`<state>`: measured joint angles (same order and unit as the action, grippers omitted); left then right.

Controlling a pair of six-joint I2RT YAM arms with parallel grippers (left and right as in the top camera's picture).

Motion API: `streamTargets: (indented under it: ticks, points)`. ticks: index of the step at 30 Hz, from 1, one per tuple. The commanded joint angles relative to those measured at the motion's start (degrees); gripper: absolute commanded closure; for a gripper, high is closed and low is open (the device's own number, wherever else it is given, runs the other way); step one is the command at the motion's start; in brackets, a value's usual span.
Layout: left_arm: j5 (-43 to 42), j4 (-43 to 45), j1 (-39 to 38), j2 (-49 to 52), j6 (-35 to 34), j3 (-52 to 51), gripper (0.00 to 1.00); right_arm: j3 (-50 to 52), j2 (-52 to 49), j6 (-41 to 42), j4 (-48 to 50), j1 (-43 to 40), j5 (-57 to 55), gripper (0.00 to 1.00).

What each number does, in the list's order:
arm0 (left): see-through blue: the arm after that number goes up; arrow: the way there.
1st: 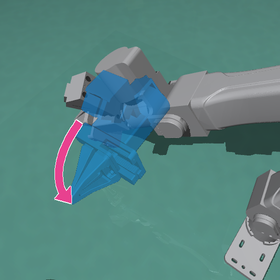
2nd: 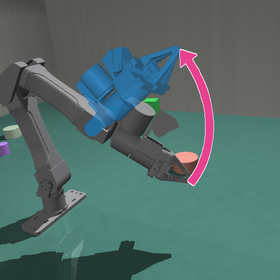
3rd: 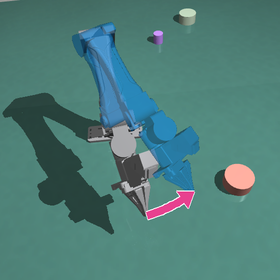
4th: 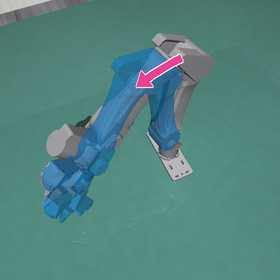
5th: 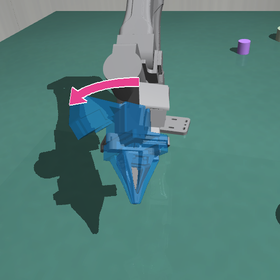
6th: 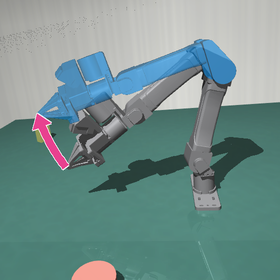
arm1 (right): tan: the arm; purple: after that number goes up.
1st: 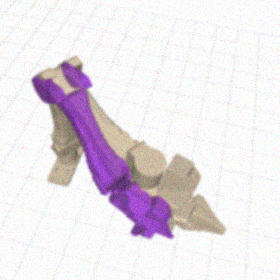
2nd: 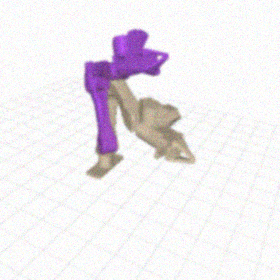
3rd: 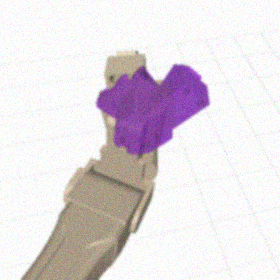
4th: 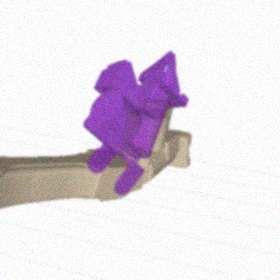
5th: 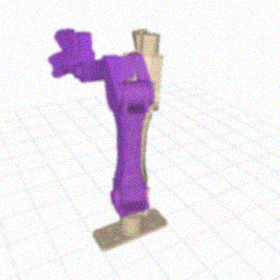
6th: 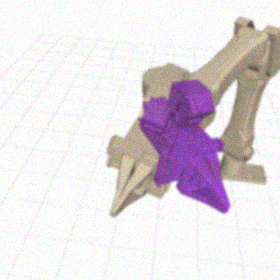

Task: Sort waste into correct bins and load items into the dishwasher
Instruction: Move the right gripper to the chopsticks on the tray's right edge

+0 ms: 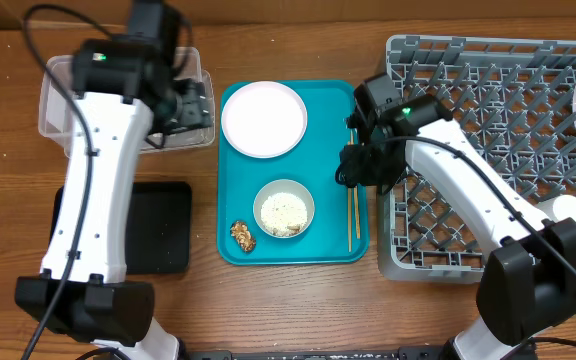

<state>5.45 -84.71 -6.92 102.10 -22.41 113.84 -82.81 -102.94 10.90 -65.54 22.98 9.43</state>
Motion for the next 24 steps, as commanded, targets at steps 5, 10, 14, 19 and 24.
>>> streamTargets:
  ticks: [5,10,14,19,24]
  points:
    - [-3.82,0.42,1.62,-0.96,-0.92,0.68,0.18,6.99,-0.85,1.40,4.24,1.14,-1.07,0.48]
    - [-3.80,0.52,1.64,-0.96,-0.90,0.68,0.18,6.99,-4.55,3.63,5.86,2.78,-6.86,0.50]
    - [-3.78,0.59,1.64,-0.96,-0.74,0.68,0.18,6.99,-7.43,5.95,8.28,3.39,-7.89,0.50]
    - [-3.78,0.76,1.64,-0.98,-0.72,0.68,0.17,6.99,-8.48,7.21,10.67,4.68,-7.45,0.51]
    - [-3.76,0.74,1.64,-0.96,-0.72,0.68,0.17,6.99,-9.81,8.79,11.72,5.57,-7.43,0.53]
